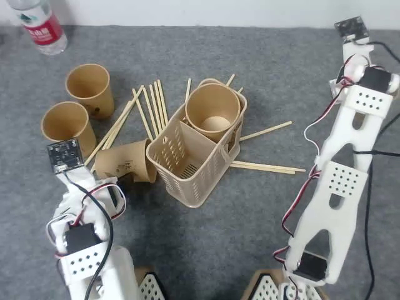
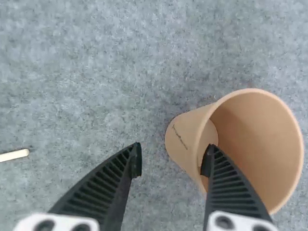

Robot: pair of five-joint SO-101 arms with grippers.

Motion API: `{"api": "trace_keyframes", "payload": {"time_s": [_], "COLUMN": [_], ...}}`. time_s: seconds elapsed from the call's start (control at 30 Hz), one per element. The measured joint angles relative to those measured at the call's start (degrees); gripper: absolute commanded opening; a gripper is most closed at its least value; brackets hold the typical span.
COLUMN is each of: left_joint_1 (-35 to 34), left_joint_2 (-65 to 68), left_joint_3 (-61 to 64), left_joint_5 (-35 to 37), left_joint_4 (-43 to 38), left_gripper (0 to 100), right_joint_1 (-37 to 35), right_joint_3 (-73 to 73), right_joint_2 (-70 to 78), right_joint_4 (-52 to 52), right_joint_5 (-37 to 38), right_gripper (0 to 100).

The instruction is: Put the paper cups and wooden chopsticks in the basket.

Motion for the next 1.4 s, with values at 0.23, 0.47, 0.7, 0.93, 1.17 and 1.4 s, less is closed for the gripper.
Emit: {"api": "trace_keyframes", "payload": {"time_s": [0.23,0.47,0.7,0.93,1.17,1.4], "left_joint_1": [0.0,0.0,0.0,0.0,0.0,0.0], "left_joint_2": [0.0,0.0,0.0,0.0,0.0,0.0], "left_joint_3": [0.0,0.0,0.0,0.0,0.0,0.0], "left_joint_5": [0.0,0.0,0.0,0.0,0.0,0.0], "left_joint_4": [0.0,0.0,0.0,0.0,0.0,0.0], "left_gripper": [32,32,32,32,32,32], "right_joint_1": [0.0,0.5,1.5,1.7,1.7,1.7], "right_joint_3": [0.0,0.0,0.0,0.0,0.0,0.1], "right_joint_2": [1.8,3.6,3.6,3.6,3.6,1.4], "right_joint_4": [-0.9,-2.8,-4.0,-5.1,-5.1,-5.1], "right_joint_5": [0.0,0.0,0.4,0.7,0.8,1.0], "right_gripper": [20.9,20.9,0.0,0.6,0.6,0.6]}}
